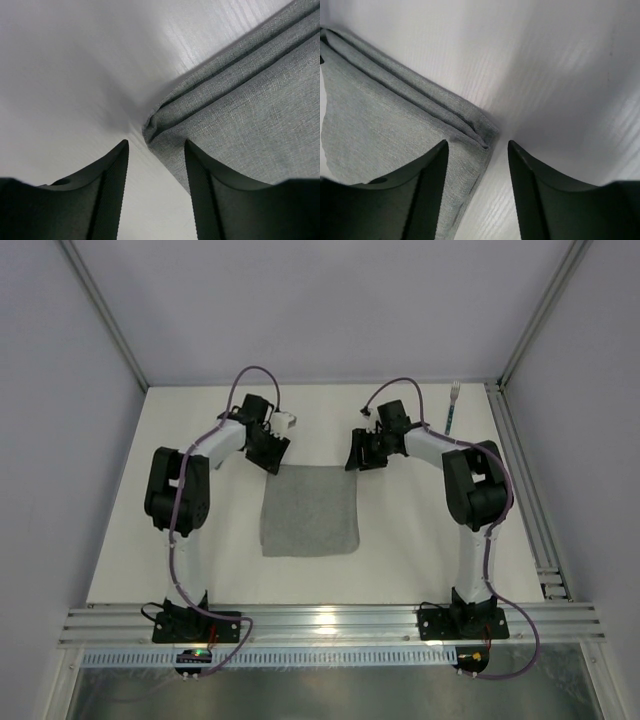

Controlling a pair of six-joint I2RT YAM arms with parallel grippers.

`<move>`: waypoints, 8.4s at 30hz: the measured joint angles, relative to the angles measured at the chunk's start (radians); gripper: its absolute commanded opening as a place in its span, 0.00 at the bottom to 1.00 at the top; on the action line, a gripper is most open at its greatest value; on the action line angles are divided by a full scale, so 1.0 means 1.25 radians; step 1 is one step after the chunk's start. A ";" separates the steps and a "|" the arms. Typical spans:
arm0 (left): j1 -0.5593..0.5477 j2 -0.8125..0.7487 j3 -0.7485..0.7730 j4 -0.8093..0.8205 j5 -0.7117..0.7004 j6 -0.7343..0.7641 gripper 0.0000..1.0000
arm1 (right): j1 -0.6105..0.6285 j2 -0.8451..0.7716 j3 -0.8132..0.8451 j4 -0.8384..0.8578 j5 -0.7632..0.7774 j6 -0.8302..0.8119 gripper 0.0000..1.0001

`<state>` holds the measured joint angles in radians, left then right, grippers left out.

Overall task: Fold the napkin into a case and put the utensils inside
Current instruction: Move the lower triangle-folded napkin to the center of the board, then pick up the lower triangle-folded napkin from the center of the board, then pass from the right arm to the left, then pick up the lower triangle-folded napkin from the center of the board.

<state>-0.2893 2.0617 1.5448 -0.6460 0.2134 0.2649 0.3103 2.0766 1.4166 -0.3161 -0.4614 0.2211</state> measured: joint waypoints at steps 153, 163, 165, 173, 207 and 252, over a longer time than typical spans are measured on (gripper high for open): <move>-0.002 -0.133 -0.002 0.092 -0.056 -0.037 0.57 | 0.084 -0.423 -0.281 0.049 0.105 0.076 0.71; -0.064 -0.375 -0.230 0.041 -0.015 0.005 0.57 | 0.191 -0.437 -0.549 0.110 0.077 0.280 0.70; -0.097 -0.390 -0.280 0.029 -0.014 0.022 0.57 | 0.210 -0.431 -0.555 0.143 0.074 0.305 0.70; -0.161 -0.402 -0.364 -0.019 -0.015 0.049 0.57 | 0.240 -0.404 -0.576 0.229 0.051 0.366 0.59; -0.320 -0.444 -0.382 0.042 -0.013 0.134 0.99 | 0.170 -0.344 -0.570 0.367 -0.099 0.529 0.03; -0.410 -0.389 -0.491 0.238 -0.139 0.165 0.00 | 0.120 -0.631 -0.626 0.338 -0.058 0.308 0.69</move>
<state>-0.8024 1.5753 0.9306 -0.3489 0.0402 0.4717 0.4606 1.2884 0.6342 0.1059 -0.5339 0.6056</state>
